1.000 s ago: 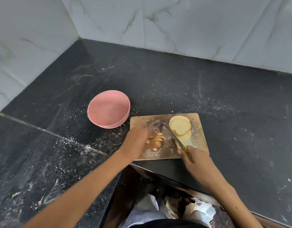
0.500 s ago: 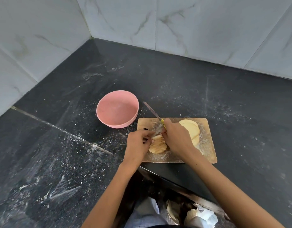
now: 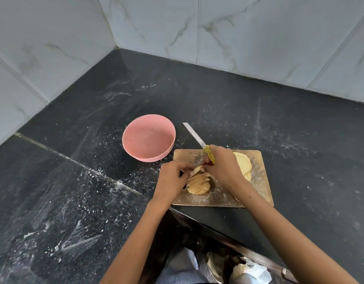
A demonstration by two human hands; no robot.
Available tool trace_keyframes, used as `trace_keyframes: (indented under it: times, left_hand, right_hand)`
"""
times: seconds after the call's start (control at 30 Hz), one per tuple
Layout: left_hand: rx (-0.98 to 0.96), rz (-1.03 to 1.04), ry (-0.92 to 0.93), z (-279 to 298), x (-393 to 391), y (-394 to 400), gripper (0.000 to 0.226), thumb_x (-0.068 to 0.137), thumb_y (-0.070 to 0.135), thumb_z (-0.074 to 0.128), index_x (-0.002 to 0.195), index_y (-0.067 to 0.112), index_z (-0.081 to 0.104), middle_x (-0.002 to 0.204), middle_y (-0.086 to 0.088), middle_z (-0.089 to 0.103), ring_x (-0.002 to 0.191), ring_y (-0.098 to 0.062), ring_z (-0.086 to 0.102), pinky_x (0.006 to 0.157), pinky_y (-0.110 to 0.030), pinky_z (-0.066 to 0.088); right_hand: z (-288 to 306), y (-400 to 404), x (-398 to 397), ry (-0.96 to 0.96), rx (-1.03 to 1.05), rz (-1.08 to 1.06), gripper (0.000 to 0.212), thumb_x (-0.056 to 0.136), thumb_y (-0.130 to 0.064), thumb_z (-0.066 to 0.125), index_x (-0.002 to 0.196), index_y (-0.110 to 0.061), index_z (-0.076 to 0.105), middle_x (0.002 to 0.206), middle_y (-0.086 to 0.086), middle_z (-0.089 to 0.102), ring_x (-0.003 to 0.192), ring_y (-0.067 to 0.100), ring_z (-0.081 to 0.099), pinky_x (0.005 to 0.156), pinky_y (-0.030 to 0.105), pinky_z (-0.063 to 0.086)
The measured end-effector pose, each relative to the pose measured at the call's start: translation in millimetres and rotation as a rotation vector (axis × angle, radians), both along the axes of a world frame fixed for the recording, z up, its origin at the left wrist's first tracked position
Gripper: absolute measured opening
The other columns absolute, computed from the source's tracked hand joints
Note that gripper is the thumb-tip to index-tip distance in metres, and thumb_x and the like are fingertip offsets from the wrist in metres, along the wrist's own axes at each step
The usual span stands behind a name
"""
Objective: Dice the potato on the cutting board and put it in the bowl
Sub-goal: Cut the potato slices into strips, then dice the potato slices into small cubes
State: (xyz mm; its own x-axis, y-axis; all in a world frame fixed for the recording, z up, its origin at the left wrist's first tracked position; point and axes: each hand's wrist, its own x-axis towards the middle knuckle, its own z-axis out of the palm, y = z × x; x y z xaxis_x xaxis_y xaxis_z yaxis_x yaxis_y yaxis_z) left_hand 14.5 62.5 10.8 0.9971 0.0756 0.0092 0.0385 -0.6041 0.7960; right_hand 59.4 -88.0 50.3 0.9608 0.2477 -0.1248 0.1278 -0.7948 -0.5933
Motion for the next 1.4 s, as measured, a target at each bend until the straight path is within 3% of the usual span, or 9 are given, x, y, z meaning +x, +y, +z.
trace_keyframes:
  times: [0.13, 0.27, 0.5, 0.67, 0.97, 1.07, 1.17, 1.27, 1.4]
  left_hand:
    - [0.065, -0.032, -0.091, -2, 5, -4, 0.027, 0.078, -0.005, 0.070, 0.094, 0.015, 0.078, 0.085, 0.010, 0.072, 0.070, 0.012, 0.057, 0.069, -0.002, 0.041]
    - [0.145, -0.168, -0.100, -5, 6, -7, 0.028, 0.080, -0.003, 0.068, 0.098, 0.015, 0.077, 0.094, 0.002, 0.073, 0.081, -0.009, 0.064, 0.077, -0.024, 0.051]
    - [0.178, -0.239, -0.081, -12, 3, -4, 0.029, 0.083, -0.001, 0.059, 0.102, 0.013, 0.076, 0.102, 0.001, 0.068, 0.096, -0.016, 0.062, 0.085, -0.038, 0.051]
    - [0.225, -0.341, 0.005, -9, -7, 6, 0.056, 0.075, 0.052, 0.070, 0.120, 0.018, 0.069, 0.126, 0.007, 0.063, 0.117, -0.010, 0.054, 0.099, -0.033, 0.045]
    - [0.242, -0.346, -0.039, -17, -24, 3, 0.063, 0.080, 0.026, 0.077, 0.136, 0.011, 0.054, 0.137, -0.001, 0.054, 0.125, -0.014, 0.048, 0.102, -0.018, 0.031]
    - [0.249, -0.354, -0.091, -18, -25, -1, 0.060, 0.080, 0.025, 0.076, 0.134, 0.009, 0.056, 0.134, -0.003, 0.055, 0.124, -0.017, 0.048, 0.102, -0.022, 0.034]
    - [0.236, -0.338, -0.124, -20, -27, -5, 0.054, 0.080, 0.023, 0.077, 0.129, 0.009, 0.061, 0.132, -0.004, 0.058, 0.122, -0.018, 0.050, 0.101, -0.020, 0.033]
    - [0.201, -0.298, -0.146, -21, -30, -9, 0.046, 0.080, 0.024, 0.076, 0.124, 0.011, 0.066, 0.129, -0.001, 0.061, 0.117, -0.014, 0.052, 0.099, -0.014, 0.033]
    - [0.192, -0.245, -0.171, -21, -31, -17, 0.041, 0.081, 0.022, 0.076, 0.119, 0.007, 0.069, 0.126, -0.006, 0.064, 0.117, -0.017, 0.055, 0.102, -0.015, 0.035]
  right_hand:
    - [-3, 1, -4, -0.078, -0.117, 0.006, 0.020, 0.081, -0.007, 0.068, 0.077, -0.018, 0.052, 0.083, -0.001, 0.068, 0.080, 0.024, 0.062, 0.069, 0.038, 0.053]
    - [-4, 1, -7, -0.110, -0.197, 0.024, 0.020, 0.085, -0.001, 0.054, 0.076, -0.019, 0.052, 0.076, -0.002, 0.059, 0.077, 0.023, 0.056, 0.059, 0.030, 0.039]
    - [0, -5, 3, -0.006, -0.144, 0.091, 0.014, 0.084, -0.001, 0.057, 0.086, -0.013, 0.063, 0.082, 0.004, 0.067, 0.077, 0.026, 0.062, 0.070, 0.039, 0.054]
    - [-5, -7, -4, 0.000, -0.169, 0.046, 0.018, 0.088, -0.001, 0.051, 0.078, -0.016, 0.050, 0.081, 0.006, 0.062, 0.072, 0.024, 0.054, 0.061, 0.033, 0.044]
    - [-14, -8, -16, -0.010, -0.053, 0.010, 0.013, 0.088, 0.002, 0.049, 0.084, -0.010, 0.053, 0.083, 0.007, 0.067, 0.077, 0.026, 0.061, 0.067, 0.036, 0.050]
    - [-9, -15, -22, -0.018, -0.004, -0.010, 0.005, 0.091, -0.007, 0.053, 0.086, -0.009, 0.051, 0.079, 0.005, 0.063, 0.069, 0.020, 0.056, 0.059, 0.029, 0.044]
    - [-6, -24, -34, 0.021, 0.046, -0.023, 0.023, 0.092, -0.019, 0.059, 0.076, -0.015, 0.043, 0.066, -0.003, 0.053, 0.057, 0.009, 0.046, 0.048, 0.020, 0.031]
    - [-5, -33, -52, 0.091, 0.093, -0.038, 0.030, 0.098, -0.036, 0.048, 0.073, -0.020, 0.042, 0.063, -0.004, 0.052, 0.054, 0.008, 0.044, 0.046, 0.021, 0.030]
    - [-8, -42, -72, 0.094, 0.117, -0.069, 0.031, 0.101, -0.033, 0.036, 0.073, -0.021, 0.039, 0.062, -0.004, 0.049, 0.055, 0.011, 0.044, 0.049, 0.022, 0.031]
